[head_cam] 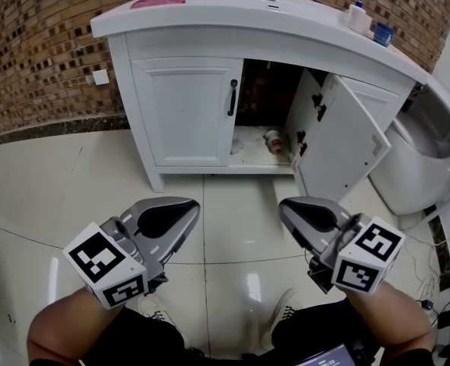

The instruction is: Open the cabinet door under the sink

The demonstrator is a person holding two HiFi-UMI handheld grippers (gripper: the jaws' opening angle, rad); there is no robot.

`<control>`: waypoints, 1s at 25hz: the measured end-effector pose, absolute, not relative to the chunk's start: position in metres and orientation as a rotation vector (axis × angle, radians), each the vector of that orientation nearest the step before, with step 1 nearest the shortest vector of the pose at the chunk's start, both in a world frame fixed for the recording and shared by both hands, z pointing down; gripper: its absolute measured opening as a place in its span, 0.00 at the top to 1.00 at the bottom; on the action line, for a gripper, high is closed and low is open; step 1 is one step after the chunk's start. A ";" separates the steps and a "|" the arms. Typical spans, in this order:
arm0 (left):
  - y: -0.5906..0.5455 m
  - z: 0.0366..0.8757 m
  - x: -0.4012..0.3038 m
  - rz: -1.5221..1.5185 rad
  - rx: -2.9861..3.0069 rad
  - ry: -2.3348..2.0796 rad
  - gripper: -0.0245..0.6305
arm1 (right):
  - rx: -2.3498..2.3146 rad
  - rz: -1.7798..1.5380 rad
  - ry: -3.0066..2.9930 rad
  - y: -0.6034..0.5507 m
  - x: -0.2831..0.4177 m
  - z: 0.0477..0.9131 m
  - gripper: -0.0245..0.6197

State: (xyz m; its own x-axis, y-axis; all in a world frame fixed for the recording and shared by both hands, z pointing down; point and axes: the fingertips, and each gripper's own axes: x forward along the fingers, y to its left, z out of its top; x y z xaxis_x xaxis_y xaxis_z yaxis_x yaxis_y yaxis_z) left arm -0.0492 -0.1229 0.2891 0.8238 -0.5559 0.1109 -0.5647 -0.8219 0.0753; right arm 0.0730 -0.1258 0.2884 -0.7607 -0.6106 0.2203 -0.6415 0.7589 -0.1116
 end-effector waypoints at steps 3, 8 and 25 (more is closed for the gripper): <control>-0.123 0.289 -0.049 0.122 2.898 -0.891 0.95 | 0.987 0.271 -2.782 -0.124 0.072 0.289 0.95; -0.123 0.290 -0.048 0.129 2.899 -0.887 0.95 | 0.958 0.258 -2.785 -0.122 0.067 0.291 0.95; -0.122 0.291 -0.041 0.142 2.910 -0.863 0.95 | 0.972 0.248 -2.771 -0.124 0.073 0.293 0.95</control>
